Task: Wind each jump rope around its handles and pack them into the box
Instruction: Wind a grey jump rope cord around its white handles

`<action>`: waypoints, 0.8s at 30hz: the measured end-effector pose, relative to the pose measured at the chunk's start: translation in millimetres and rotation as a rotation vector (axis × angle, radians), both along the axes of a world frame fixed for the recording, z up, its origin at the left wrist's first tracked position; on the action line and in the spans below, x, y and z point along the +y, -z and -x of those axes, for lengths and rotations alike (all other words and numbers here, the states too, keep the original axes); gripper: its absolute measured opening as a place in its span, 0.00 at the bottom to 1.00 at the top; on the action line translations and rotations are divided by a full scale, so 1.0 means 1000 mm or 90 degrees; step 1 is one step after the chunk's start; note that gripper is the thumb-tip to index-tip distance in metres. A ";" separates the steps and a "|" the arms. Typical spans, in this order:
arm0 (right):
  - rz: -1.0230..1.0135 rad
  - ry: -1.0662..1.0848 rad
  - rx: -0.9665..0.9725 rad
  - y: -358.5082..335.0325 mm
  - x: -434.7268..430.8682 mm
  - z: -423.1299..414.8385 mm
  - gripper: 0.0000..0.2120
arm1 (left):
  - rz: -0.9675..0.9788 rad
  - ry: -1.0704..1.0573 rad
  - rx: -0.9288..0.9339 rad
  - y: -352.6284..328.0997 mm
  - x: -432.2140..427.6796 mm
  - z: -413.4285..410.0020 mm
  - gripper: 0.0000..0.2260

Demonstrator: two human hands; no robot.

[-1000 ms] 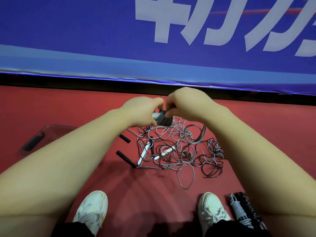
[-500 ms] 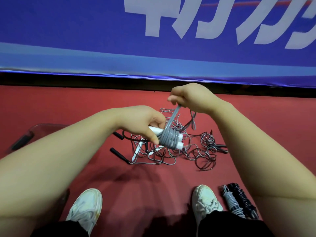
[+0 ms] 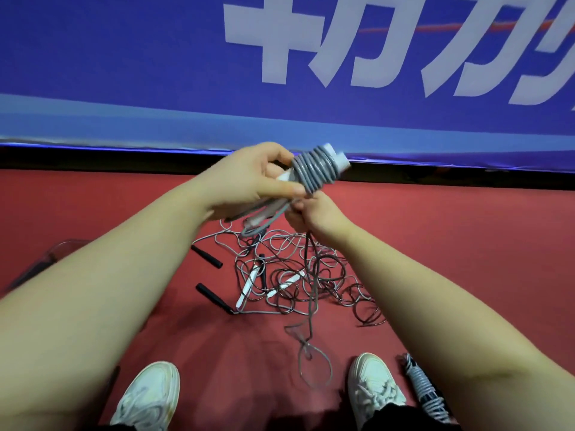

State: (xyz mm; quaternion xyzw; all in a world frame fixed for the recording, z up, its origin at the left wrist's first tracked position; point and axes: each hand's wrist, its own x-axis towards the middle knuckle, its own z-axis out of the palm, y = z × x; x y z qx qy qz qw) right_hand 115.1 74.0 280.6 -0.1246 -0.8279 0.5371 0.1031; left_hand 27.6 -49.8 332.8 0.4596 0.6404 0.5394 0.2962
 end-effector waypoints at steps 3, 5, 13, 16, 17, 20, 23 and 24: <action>0.022 0.049 0.057 0.009 -0.004 0.009 0.20 | -0.040 -0.155 -0.086 0.003 -0.001 0.017 0.09; -0.037 0.039 0.066 0.011 -0.001 0.009 0.16 | -0.033 -0.199 -0.128 0.009 -0.005 0.026 0.07; -0.225 0.057 0.051 -0.016 0.007 0.003 0.10 | 0.010 -0.209 -0.106 0.017 -0.010 0.031 0.11; -0.201 0.103 0.077 -0.020 0.005 0.004 0.12 | 0.038 -0.202 0.052 0.019 -0.008 0.024 0.08; -0.215 0.112 0.077 -0.021 0.005 0.004 0.12 | 0.046 -0.194 0.102 0.019 -0.008 0.022 0.08; -0.239 0.139 0.063 -0.020 0.007 0.002 0.13 | 0.058 -0.145 0.102 0.019 -0.007 0.021 0.14; -0.211 0.169 0.077 -0.021 0.009 0.001 0.12 | 0.074 -0.087 0.031 0.019 -0.008 0.020 0.26; -0.205 0.174 0.083 -0.022 0.010 0.001 0.12 | 0.069 -0.083 0.020 0.019 -0.007 0.020 0.28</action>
